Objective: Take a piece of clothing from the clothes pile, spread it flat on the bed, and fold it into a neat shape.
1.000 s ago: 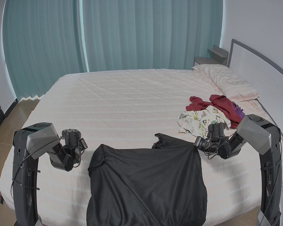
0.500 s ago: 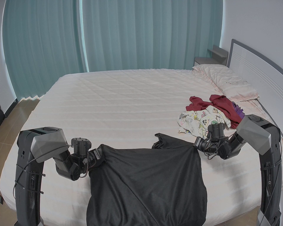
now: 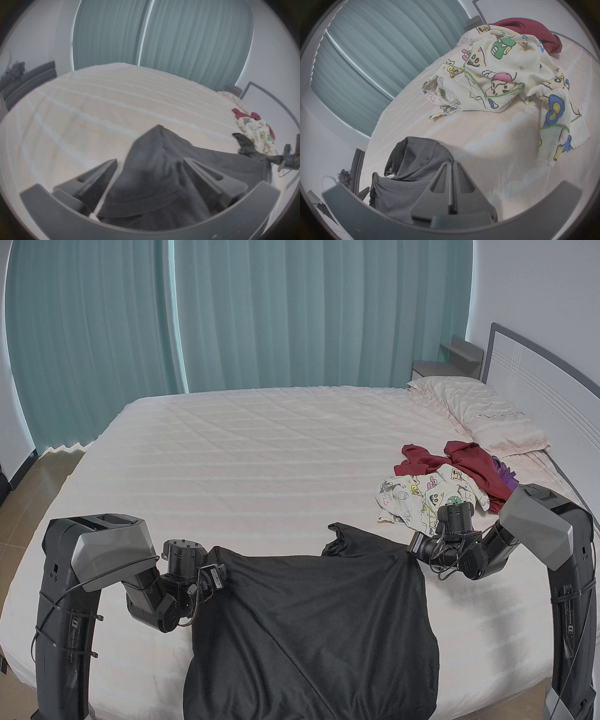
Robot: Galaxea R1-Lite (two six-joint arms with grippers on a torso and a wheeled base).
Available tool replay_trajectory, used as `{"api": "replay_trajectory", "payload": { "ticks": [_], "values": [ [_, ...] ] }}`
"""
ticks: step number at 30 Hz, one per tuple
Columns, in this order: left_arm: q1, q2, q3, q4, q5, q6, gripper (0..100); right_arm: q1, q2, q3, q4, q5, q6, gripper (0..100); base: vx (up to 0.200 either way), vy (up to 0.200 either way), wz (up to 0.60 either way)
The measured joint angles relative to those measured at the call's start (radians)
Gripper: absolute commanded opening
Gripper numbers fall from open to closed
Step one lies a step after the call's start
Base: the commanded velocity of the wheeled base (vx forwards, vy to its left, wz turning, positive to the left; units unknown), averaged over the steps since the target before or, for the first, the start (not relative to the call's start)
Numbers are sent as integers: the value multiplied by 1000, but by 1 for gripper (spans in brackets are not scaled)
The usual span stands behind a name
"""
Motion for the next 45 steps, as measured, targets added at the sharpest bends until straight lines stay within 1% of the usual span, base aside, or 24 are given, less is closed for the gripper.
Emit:
{"api": "replay_trajectory", "payload": {
  "ticks": [4, 6, 10, 16, 20, 21, 24, 32, 36, 40, 42, 45],
  "values": [
    [0, 3, 6, -1, 64, 46, 0, 1, 0, -4, 0, 0, 0, 0, 0, 0, 0],
    [5, 5, 10, -4, 81, 63, 0, 1, 0, -4, 0, -1, 0, 0, 0, 0, 0],
    [13, 6, 13, -32, 86, 68, 0, 1, 0, -6, 0, -7, 0, 0, 0, 0, 0],
    [41, 7, 6, -44, 83, 60, 0, -3, 0, -6, 0, -8, 0, 0, 0, 0, 0],
    [43, 5, 11, -45, 77, 57, 0, -3, 0, -8, 0, -8, 0, 0, 0, 0, 0],
    [43, 5, 12, -45, 77, 56, 100, -3, 0, -8, 0, -8, 0, 0, 0, 0, 0],
    [34, 4, 19, -71, 76, 54, 100, -3, 1, -7, 0, -8, 0, 0, 0, 0, 0],
    [-23, 4, 57, -147, 73, 59, 100, -1, 1, -5, 0, -8, 0, 0, 0, 0, 0],
    [-55, 5, 84, -154, 74, 94, 100, 0, 1, -5, 0, -8, 0, 0, 0, 0, 0],
    [-72, 8, 113, -155, 85, 173, 100, 0, 1, -6, 0, -8, 0, 0, 0, 0, 0],
    [-78, 12, 123, -160, 104, 202, 100, 0, 1, -6, 0, -8, 0, 0, 0, 0, 0],
    [-73, 18, 130, -161, 174, 227, 100, -1, 0, -6, 0, -8, 1, 0, 0, 0, 0]
  ]
}}
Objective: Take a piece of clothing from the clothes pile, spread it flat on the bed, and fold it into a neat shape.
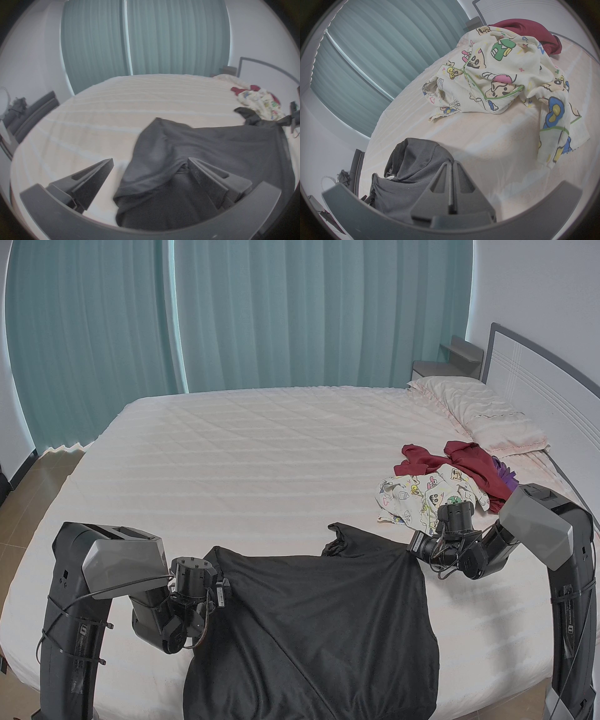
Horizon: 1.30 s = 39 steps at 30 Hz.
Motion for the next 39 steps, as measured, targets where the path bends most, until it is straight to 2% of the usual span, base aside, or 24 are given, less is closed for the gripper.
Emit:
{"api": "replay_trajectory", "payload": {
  "ticks": [7, 14, 19, 26, 29, 39],
  "values": [
    [46, 6, 12, 14, 67, 107, 100, 0, -2, 0, 0, 0, 0, 0, 0, 0, 0],
    [129, 17, -50, 4, 151, 129, 100, 0, -5, 0, 0, 0, 1, 0, 0, 0, 0],
    [217, 23, -150, -3, 200, 140, 100, 0, -7, 0, 0, 0, 1, 0, 0, 0, 0],
    [295, 30, -246, -6, 202, 106, 100, -3, -8, 2, 0, 0, 0, 0, 0, 0, 0],
    [288, 33, -254, -5, 185, 85, 100, -4, -8, 2, 0, 0, 0, 0, 0, 0, 0],
    [162, 34, -183, -6, 125, 16, 100, -3, -8, 6, 0, 0, 0, 0, 0, 0, 0]
  ]
}}
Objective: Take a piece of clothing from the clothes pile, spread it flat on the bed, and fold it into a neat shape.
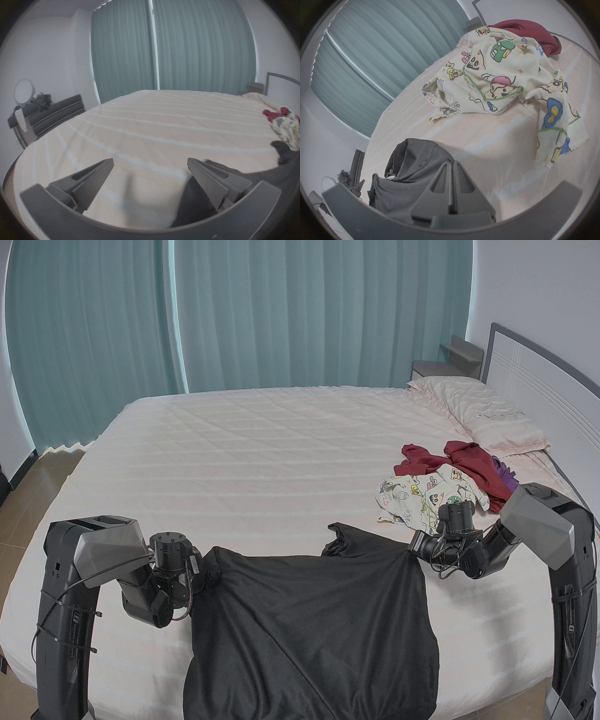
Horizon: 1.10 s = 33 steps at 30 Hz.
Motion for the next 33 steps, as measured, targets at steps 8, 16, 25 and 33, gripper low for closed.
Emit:
{"api": "replay_trajectory", "payload": {
  "ticks": [8, 16, 25, 33],
  "values": [
    [-86, -1, 47, 1, -33, -60, 100, 2, 0, 1, 0, 0, -1, 0, 0, 0, 0],
    [-132, 0, 102, 24, -48, -56, 100, 4, 1, 1, 0, 0, -1, 0, 0, 0, 0],
    [-135, -13, 98, 180, -47, -48, 100, 3, 1, 2, 0, 0, -2, 0, 0, 0, 0],
    [-102, -21, 24, 246, -40, 20, 100, 5, 0, 3, 0, -2, -3, 0, 0, 0, 0]
  ]
}}
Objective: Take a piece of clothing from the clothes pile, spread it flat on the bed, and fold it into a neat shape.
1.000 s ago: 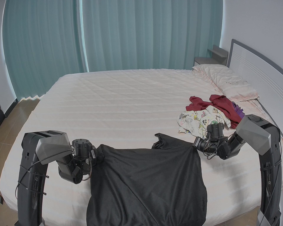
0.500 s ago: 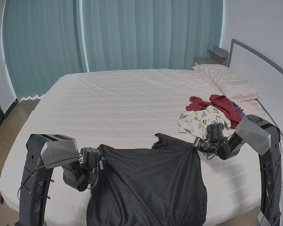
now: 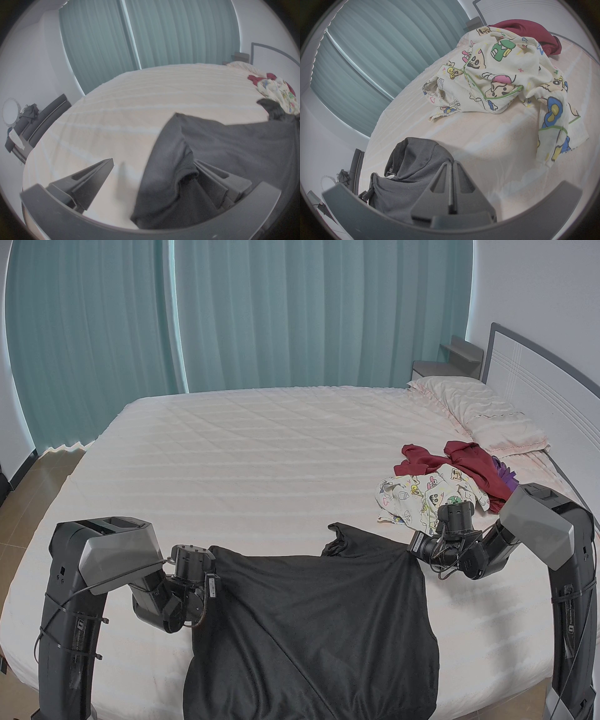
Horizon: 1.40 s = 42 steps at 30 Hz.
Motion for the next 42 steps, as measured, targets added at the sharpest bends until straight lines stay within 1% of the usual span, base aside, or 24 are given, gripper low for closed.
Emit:
{"api": "replay_trajectory", "payload": {
  "ticks": [4, 8, 10, 17, 19, 22, 26, 29, 32, 39, 42],
  "values": [
    [50, 0, -55, 8, 3, 26, 100, 0, -1, 1, 1, -1, 0, 0, 0, 0, 0],
    [131, 1, -101, 9, 3, 121, 100, 0, -1, 1, 1, -1, 0, 0, 0, 0, 0],
    [171, 4, -130, 4, 4, 150, 100, -1, -1, 1, 1, -1, 0, 0, 0, 0, 0],
    [303, 30, -269, -6, 4, 174, 100, -3, -3, 8, 0, -1, 1, 0, 0, 0, 0],
    [322, 36, -282, -8, 3, 169, 100, -5, -4, 10, 0, -1, 1, 0, 0, 0, 0],
    [327, 36, -274, -9, -6, 143, 100, -7, -4, 11, 0, -1, 1, 0, 0, 0, 0],
    [320, 17, -227, -9, -33, 120, 100, -9, -4, 11, 0, -1, 2, 0, 0, 0, 0],
    [280, -8, -170, -8, -67, 112, 100, -10, -4, 12, 0, -1, 2, 0, 0, 0, 0],
    [239, -32, -133, -9, -86, 109, 100, -11, -4, 12, 0, -1, 3, 0, 0, 0, 0],
    [150, -58, -102, -4, -110, 74, 100, -11, -3, 12, 0, 0, 3, 0, 0, 0, 0],
    [126, -62, -97, 8, -120, 65, 100, -11, -2, 13, 0, 0, 3, 0, 0, 0, 0]
  ]
}}
